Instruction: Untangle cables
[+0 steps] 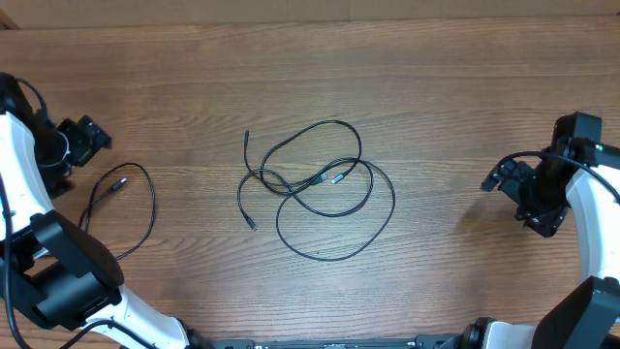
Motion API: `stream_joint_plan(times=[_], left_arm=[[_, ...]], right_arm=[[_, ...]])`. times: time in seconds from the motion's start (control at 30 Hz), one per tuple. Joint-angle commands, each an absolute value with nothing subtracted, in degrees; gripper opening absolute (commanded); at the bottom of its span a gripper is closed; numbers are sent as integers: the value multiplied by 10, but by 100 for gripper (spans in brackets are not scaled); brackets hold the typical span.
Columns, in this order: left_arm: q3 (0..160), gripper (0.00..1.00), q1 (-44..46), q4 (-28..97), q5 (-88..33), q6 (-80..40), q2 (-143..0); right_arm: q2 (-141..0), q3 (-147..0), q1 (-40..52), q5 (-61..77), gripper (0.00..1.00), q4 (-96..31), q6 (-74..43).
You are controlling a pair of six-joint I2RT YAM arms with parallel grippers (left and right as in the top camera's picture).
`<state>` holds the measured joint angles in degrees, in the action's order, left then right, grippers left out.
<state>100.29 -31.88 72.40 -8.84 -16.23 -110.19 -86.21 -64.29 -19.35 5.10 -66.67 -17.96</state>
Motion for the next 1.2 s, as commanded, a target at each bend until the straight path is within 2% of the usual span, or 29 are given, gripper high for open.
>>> stream_joint_plan(times=[0.0,0.3,0.63,0.87,1.07,1.17], left_arm=[[1012,100,-288,713,-220,-112,-1103],[1012,100,-114,708,-230,-37,-1103],[1005,100,114,642,-230,-36,-1104],[992,100,253,577,-230,-82,-1109],[992,100,326,554,-236,-84,-1137],[992,100,337,550,-277,-84,-1160]], right_arm=[[-862,-644,-191,72,100,-663,-182],[-862,-644,-191,72,100,-661,-182],[-862,-644,-191,72,100,-661,-182],[-862,-644,-191,72,100,-661,-182],[-862,-644,-191,72,100,-661,-182],[-862,-644,-191,72,100,-661,-182]])
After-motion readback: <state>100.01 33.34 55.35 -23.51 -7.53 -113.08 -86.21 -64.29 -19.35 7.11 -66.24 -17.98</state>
